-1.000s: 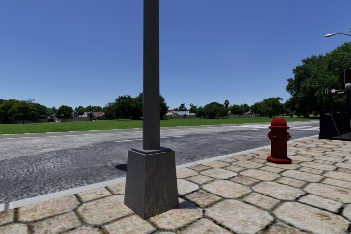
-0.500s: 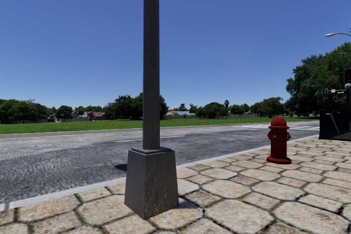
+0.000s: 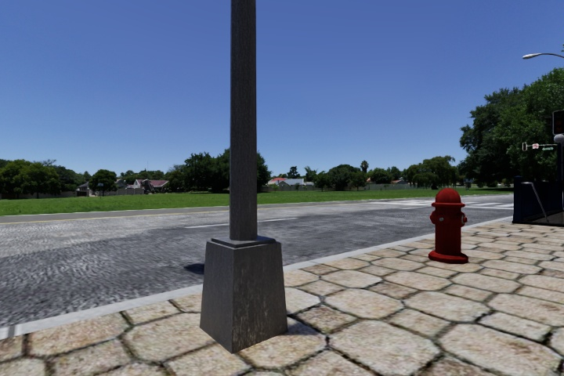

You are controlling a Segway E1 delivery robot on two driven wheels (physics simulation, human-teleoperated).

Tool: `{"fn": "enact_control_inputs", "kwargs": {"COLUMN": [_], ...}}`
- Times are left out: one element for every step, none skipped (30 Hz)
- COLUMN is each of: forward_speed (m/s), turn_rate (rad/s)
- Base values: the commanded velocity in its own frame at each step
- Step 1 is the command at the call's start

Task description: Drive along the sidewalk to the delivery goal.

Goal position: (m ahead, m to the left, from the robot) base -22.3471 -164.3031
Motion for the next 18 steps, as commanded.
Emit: {"fn": "enact_control_inputs", "kwargs": {"forward_speed": [0.00, 0.00, 0.00, 0.00, 0.00, 0.23, 0.31, 0.32, 0.33, 0.33, 0.33, 0.33, 0.33, 0.33, 0.33, 0.35, 0.36, 0.38], "turn_rate": [-0.02, -0.16, -0.24, -0.26, -0.27, -0.32, -0.37, -0.44, -0.49, -0.51, -0.51, -0.51, -0.51, -0.51, -0.51, -0.51, -0.51, -0.51]}}
